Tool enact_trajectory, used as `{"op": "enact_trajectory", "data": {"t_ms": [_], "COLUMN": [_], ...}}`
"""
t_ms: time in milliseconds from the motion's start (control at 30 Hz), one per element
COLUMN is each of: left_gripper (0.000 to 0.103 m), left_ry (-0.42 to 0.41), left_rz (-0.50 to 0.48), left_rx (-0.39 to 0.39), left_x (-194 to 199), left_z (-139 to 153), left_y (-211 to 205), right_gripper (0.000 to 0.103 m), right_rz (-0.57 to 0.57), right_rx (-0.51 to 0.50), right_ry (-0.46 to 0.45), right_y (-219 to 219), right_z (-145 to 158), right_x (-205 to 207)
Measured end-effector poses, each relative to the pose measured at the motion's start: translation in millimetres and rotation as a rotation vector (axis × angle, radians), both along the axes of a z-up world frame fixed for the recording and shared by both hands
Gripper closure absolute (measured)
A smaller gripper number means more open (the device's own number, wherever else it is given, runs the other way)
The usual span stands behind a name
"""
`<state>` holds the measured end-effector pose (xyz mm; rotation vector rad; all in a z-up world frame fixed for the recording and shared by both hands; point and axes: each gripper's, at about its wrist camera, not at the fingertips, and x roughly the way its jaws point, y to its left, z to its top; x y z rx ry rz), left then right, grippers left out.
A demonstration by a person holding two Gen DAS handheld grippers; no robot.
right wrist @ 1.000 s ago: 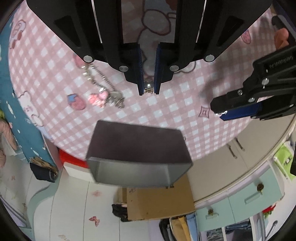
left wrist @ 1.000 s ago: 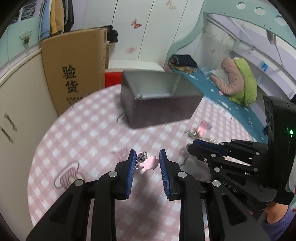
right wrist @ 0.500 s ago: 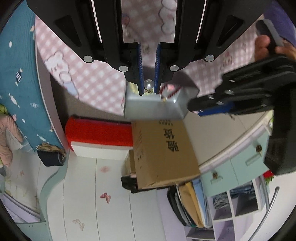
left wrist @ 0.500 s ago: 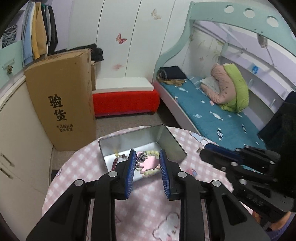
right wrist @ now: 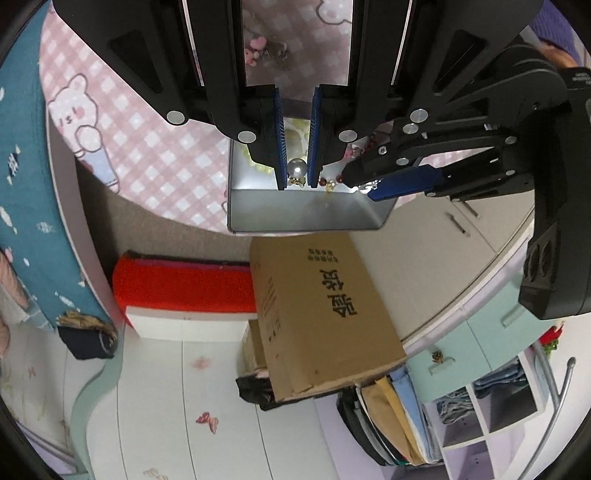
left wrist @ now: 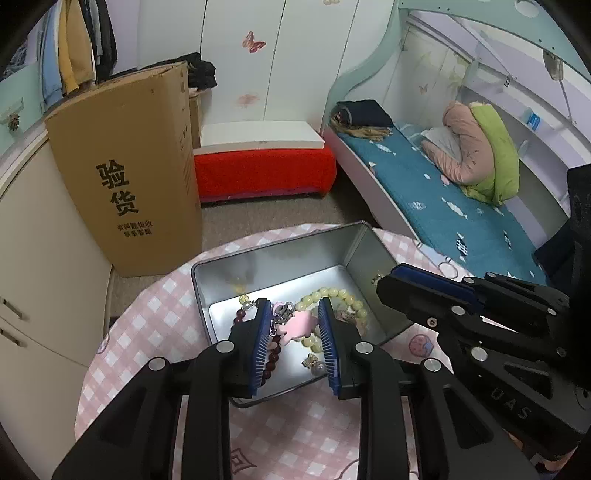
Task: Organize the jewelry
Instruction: 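Open both grippers to drop the charm and earring into the box, then grasp the pearl chain keychain with the left gripper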
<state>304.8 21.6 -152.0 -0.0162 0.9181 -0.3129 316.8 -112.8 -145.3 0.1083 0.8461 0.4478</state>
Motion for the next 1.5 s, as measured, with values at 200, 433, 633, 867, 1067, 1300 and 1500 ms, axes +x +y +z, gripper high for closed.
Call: {"op": "enact_trajectory", "data": {"t_ms": [200, 433, 633, 867, 1067, 1300, 1500], "left_gripper": [0.078, 0.078, 0.063, 0.052, 0.048, 0.039, 0.039], "left_ry": [0.001, 0.005, -0.018, -0.047, -0.109, -0.151, -0.1], "left_rz": [-0.001, 0.002, 0.005, 0.007, 0.011, 0.023, 0.015], "left_rx": [-0.011, -0.019, -0.018, -0.045, -0.074, -0.074, -0.082], "left_x": [3.5, 3.4, -1.8, -17.1, -41.2, -71.5, -89.8], "left_z": [-2.6, -2.3, 1.7, 14.8, 34.9, 40.1, 18.7], "left_y": [4.9, 8.0, 7.2, 8.0, 5.4, -4.4, -26.8], "right_gripper": [0.091, 0.091, 0.091, 0.089, 0.058, 0.054, 0.054], "right_rz": [-0.005, -0.008, -0.006, -0.019, -0.061, -0.121, -0.167], "right_rx": [0.015, 0.03, 0.056, 0.084, 0.049, -0.002, -0.003], "right_ry": [0.031, 0.051, 0.064, 0.049, -0.03, -0.049, 0.007], "right_y": [-1.8, -3.8, -8.2, -21.9, -39.5, -75.4, -105.2], "right_z": [-12.5, -18.8, -20.9, -9.6, 15.3, 20.1, -9.1], "right_x": [7.1, 9.8, 9.5, 0.1, -26.5, -60.5, -76.6]}}
